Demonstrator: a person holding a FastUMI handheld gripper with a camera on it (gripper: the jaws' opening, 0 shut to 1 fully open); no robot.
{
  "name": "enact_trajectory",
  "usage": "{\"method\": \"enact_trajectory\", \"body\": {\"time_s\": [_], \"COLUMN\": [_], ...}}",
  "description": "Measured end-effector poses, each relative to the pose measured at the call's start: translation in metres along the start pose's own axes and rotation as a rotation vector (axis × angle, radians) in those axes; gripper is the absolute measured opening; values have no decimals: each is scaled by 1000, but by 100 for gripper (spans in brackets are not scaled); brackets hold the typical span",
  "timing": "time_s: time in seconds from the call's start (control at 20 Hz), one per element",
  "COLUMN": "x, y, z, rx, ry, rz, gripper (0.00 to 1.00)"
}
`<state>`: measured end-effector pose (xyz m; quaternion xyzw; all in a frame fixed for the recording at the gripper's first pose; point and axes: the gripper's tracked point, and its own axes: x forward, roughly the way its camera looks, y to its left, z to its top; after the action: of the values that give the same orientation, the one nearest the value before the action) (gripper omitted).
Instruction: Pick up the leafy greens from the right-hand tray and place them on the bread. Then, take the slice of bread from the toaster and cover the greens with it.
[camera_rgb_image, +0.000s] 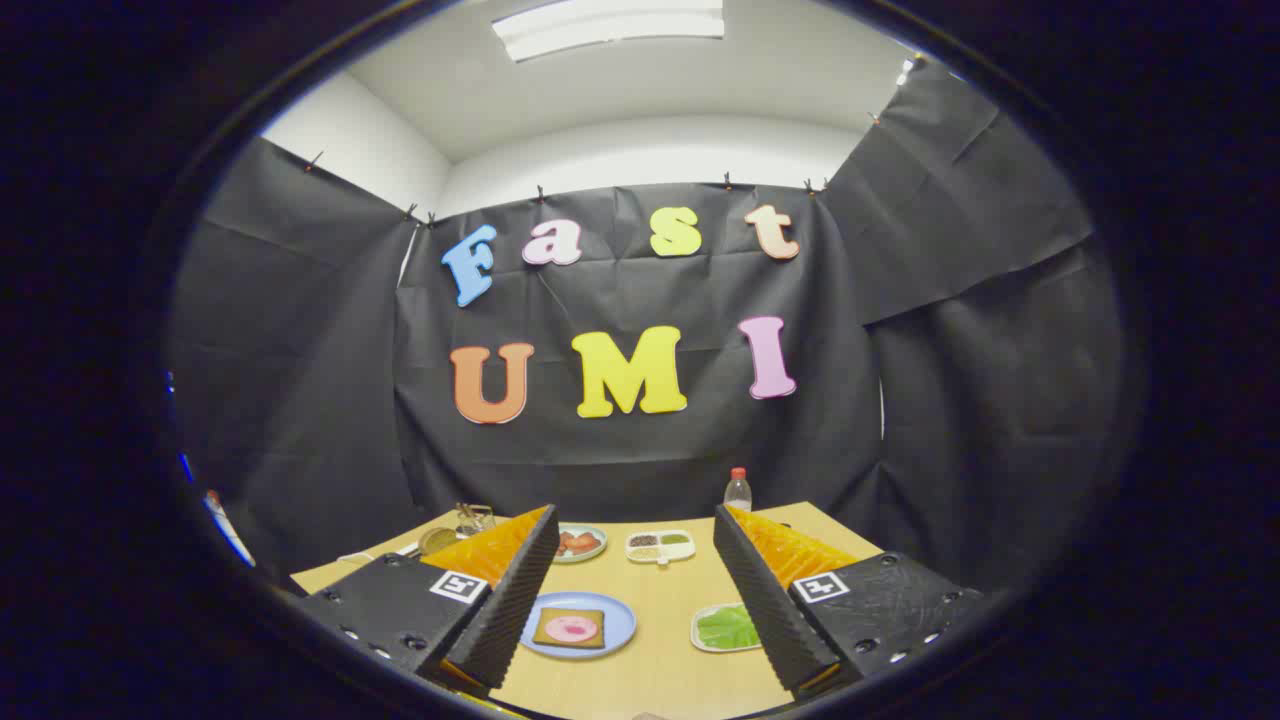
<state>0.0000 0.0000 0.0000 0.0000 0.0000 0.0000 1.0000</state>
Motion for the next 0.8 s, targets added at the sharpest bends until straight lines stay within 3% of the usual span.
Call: {"method": "enact_trajectory", "body": {"time_s": [0.15,0.8], "x": [-9,-4], "y": [-10,-24], "z": [6,-6], "rx": [-21,-7], "ry": [-26,-15], "rz": [-37,-59], "gripper": [95,96]}}
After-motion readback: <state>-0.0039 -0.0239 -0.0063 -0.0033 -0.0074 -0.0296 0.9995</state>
